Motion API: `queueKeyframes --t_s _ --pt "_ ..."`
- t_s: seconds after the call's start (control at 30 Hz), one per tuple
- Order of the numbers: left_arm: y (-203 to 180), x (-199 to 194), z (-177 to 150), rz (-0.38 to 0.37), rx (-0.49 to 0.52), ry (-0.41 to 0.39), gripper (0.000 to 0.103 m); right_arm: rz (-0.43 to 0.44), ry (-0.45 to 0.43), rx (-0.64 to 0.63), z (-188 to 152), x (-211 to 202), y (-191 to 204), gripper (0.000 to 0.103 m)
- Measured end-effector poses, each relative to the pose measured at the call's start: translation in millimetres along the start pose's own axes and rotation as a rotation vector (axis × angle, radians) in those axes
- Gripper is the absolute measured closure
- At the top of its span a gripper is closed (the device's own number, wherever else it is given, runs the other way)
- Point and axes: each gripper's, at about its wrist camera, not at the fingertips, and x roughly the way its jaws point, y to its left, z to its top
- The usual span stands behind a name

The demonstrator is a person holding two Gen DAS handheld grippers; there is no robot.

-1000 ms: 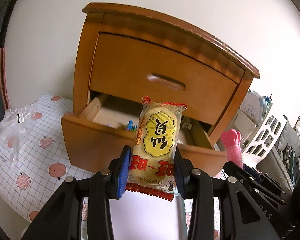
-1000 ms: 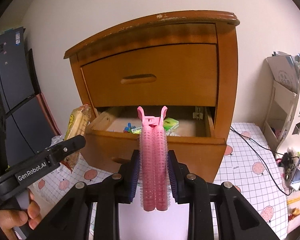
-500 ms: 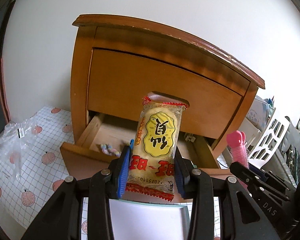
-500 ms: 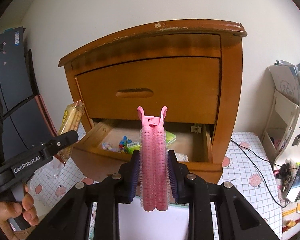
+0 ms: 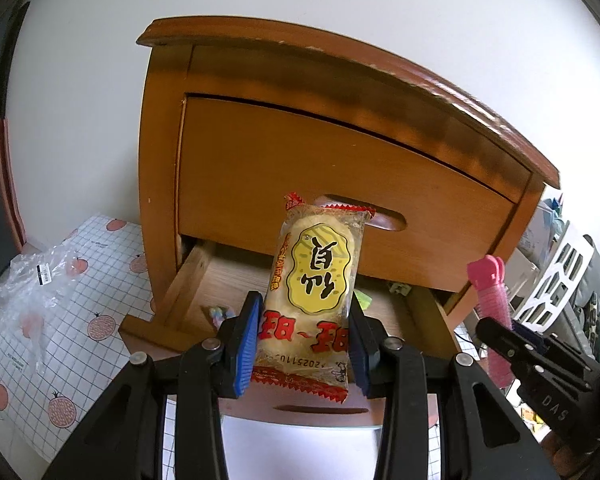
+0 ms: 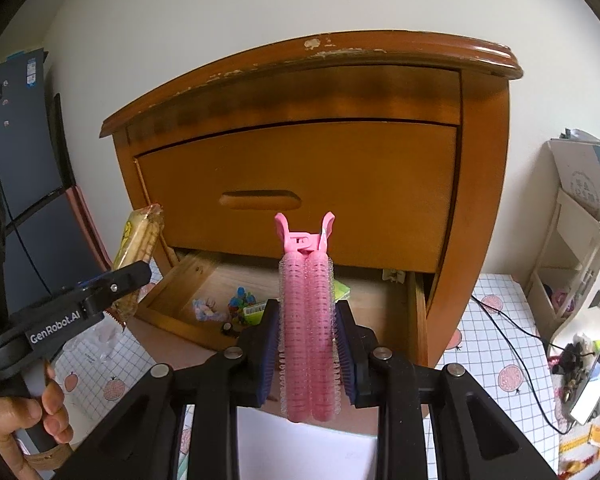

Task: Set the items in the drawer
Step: 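Carry the snack bag and pink roller up into the open drawer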

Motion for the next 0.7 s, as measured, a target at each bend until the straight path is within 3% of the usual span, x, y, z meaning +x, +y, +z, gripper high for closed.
queueKeyframes --t_s 0.7 --pt "18 51 10 0.053 -0.008 0.069 0.062 -0.04 0.078 -0.022 18 56 -8 0.074"
